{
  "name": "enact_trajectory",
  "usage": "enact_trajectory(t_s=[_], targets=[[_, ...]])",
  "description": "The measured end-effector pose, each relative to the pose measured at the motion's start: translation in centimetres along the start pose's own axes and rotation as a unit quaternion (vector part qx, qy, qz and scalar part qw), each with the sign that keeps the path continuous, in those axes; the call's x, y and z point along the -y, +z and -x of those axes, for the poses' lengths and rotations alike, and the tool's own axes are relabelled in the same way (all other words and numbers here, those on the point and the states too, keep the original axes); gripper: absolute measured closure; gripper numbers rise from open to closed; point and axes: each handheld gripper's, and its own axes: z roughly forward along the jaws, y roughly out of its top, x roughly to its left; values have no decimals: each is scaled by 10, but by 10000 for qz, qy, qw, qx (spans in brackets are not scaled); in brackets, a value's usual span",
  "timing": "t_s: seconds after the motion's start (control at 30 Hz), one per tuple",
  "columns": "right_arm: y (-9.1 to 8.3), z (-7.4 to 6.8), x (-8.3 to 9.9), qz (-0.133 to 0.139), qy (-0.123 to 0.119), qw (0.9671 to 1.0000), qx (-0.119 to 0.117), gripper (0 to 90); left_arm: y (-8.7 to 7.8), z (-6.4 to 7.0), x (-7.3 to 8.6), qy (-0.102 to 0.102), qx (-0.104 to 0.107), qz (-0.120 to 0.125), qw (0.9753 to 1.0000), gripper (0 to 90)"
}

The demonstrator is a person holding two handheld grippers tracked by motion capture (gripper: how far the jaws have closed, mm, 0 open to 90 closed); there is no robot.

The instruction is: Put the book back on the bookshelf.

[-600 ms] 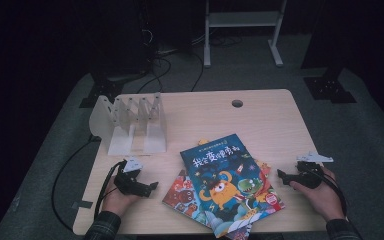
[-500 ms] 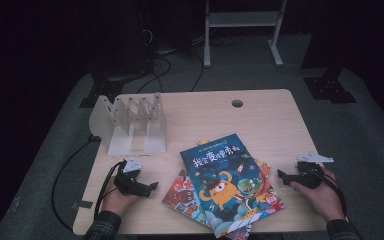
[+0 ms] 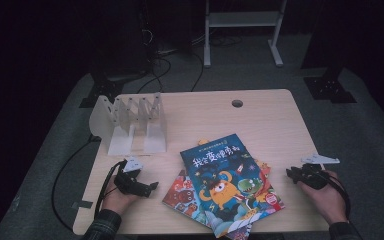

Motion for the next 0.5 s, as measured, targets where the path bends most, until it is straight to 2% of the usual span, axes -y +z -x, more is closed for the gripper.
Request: enact_trajectory(t_s=[0.13, 0.3, 0.37, 0.47, 0.5], targets=[[-5, -3, -3, -90, 13, 9999, -143, 884, 0, 0, 0, -1, -3, 4, 10000, 0], [-10, -8, -7, -75, -5, 9995, -291, 893, -1, -2, -4, -69, 47, 139, 9999, 45], [-11, -9, -8, -48, -22, 9994, -328, 879, -4, -1, -9, -15, 43, 236, 9997, 58], [-10, -11, -9, -53, 0, 9992, -391, 842, -6, 0, -17, -98, 256, 534, 9982, 65], [-9, -12, -10, -56, -5, 9992, -403, 835, -6, 0, -19, -128, 375, 547, 9977, 66]])
